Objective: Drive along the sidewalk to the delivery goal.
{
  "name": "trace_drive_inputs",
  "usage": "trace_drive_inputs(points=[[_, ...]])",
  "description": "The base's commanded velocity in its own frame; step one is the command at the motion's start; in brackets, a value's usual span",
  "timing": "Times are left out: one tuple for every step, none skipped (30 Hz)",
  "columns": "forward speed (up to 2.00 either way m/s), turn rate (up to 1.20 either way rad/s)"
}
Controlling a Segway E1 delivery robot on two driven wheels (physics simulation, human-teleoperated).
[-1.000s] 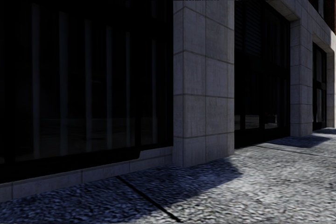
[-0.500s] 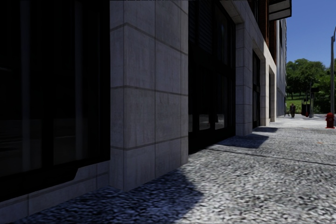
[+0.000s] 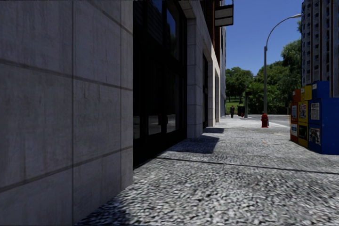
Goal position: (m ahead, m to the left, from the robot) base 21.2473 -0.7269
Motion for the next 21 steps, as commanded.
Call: trace_drive_inputs(points=[[1.48,-0.66],[1.48,-0.66],[1.48,-0.66],[1.48,-0.66],[1.48,-0.66],[1.48,-0.66],[1.48,-0.66],[1.48,-0.66],[1.48,-0.66],[1.48,-0.62],[1.48,-0.54],[1.48,-0.42],[1.48,-0.42],[1.49,-0.34],[2.00,0.00],[2.00,0.00],[2.00,0.00],[2.00,0.00],[2.00,0.00],[2.00,0.00],[2.00,0.00]])
